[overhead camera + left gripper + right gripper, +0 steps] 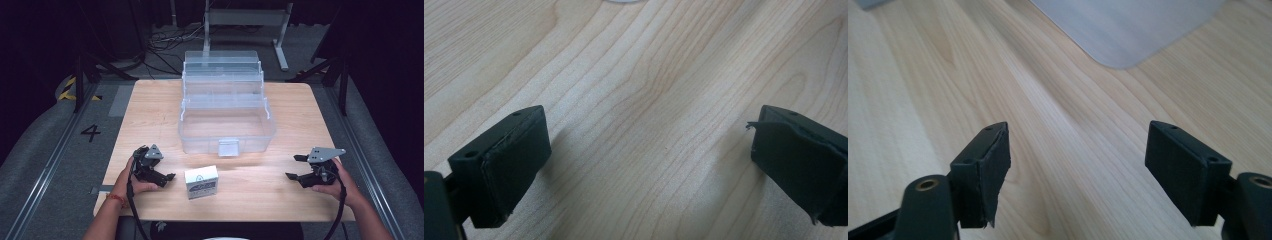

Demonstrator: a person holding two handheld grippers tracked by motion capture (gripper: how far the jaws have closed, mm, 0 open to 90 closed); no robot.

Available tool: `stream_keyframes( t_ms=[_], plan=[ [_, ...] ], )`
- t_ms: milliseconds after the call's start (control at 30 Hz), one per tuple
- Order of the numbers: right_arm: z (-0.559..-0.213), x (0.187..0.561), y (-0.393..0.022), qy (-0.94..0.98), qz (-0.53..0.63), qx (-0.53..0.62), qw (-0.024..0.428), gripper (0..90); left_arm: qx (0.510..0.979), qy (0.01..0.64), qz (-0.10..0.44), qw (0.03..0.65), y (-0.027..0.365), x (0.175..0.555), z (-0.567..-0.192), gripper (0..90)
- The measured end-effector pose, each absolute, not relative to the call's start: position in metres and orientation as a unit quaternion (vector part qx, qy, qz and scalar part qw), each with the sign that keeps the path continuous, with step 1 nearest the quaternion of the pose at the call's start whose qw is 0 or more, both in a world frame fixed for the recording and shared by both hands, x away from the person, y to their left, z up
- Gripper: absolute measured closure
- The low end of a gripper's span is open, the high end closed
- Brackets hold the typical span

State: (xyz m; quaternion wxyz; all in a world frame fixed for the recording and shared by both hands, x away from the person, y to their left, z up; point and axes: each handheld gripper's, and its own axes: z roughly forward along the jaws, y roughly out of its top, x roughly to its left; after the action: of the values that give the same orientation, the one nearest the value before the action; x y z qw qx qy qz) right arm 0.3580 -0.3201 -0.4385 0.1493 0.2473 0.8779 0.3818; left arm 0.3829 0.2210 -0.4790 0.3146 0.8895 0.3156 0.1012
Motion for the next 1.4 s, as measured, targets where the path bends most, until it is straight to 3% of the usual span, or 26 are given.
stream_keyframes(
  t_ms=[333,400,467,600,733,967,1400],
  plan=[
    [-0.422,0.346,-0.288,0.887,0.391,0.199,0.146,26.9,0.888,0.317,0.102,0.316,0.221,0.383,-0.479,3.6],
    [-0.418,0.345,-0.281,0.886,0.399,0.190,0.138,26.9,0.892,0.307,0.100,0.316,0.220,0.381,-0.476,9.3],
    [-0.414,0.343,-0.272,0.888,0.402,0.179,0.137,26.9,0.895,0.298,0.094,0.318,0.218,0.380,-0.472,22.8],
    [-0.409,0.341,-0.257,0.889,0.409,0.163,0.129,26.9,0.890,0.295,0.097,0.335,0.218,0.379,-0.463,21.6],
    [-0.411,0.338,-0.239,0.900,0.392,0.137,0.131,26.9,0.882,0.277,0.134,0.357,0.221,0.367,-0.432,21.7],
    [-0.430,0.347,-0.255,0.903,0.372,0.168,0.133,26.9,0.884,0.223,0.165,0.376,0.211,0.339,-0.383,22.2],
    [-0.452,0.372,-0.306,0.883,0.353,0.267,0.154,27.4,0.905,0.173,0.136,0.363,0.176,0.316,-0.351,20.9]
  ],
)
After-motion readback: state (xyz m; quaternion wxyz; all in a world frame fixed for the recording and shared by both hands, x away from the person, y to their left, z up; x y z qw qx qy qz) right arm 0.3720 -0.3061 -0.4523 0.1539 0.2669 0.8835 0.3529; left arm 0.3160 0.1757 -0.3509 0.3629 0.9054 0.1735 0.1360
